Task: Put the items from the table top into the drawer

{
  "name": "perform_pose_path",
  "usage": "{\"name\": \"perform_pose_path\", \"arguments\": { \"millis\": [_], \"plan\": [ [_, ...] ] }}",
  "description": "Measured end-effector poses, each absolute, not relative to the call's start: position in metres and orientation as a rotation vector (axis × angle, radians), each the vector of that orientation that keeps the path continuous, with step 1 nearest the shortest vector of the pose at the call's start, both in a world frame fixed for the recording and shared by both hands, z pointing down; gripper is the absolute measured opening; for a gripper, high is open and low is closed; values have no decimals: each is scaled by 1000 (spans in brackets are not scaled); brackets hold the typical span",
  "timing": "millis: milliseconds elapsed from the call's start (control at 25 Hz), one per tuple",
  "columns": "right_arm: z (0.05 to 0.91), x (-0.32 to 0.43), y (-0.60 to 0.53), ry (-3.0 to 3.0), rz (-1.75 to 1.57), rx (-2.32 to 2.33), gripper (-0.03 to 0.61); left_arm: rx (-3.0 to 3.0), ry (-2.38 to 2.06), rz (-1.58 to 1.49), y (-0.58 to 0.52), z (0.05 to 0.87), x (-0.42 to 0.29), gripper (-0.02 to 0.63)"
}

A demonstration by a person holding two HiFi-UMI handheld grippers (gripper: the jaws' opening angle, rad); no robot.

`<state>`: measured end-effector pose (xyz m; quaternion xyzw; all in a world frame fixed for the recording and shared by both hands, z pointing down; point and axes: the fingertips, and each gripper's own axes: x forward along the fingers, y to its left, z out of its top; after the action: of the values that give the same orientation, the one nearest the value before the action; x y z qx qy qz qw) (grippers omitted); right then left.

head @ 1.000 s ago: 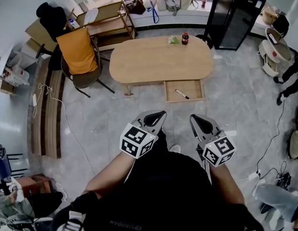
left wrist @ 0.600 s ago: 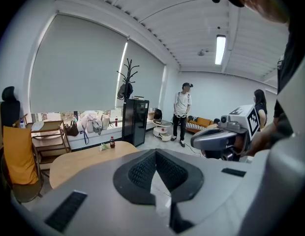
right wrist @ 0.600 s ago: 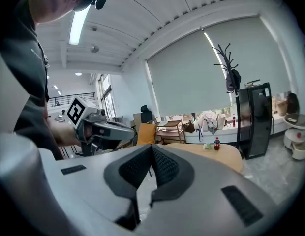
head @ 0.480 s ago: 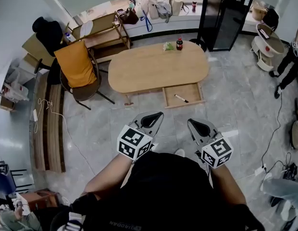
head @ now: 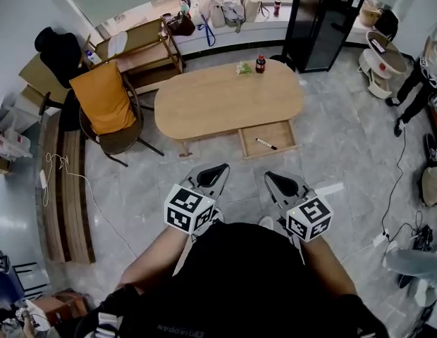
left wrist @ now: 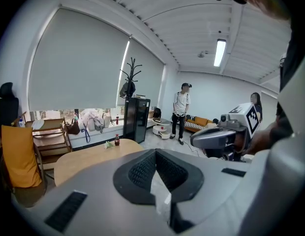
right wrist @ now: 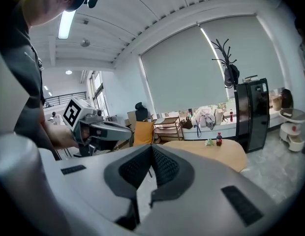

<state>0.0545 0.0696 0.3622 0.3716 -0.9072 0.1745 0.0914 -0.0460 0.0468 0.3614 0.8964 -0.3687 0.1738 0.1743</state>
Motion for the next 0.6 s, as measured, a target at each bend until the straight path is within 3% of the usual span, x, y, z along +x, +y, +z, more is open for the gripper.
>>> {"name": "perform_pose_path", "arguments": {
  "millis": [600],
  "plan": [
    [368,47,68,-2652,520,1151,3,2563,-992,467,43,365,-50,2]
  ]
}}
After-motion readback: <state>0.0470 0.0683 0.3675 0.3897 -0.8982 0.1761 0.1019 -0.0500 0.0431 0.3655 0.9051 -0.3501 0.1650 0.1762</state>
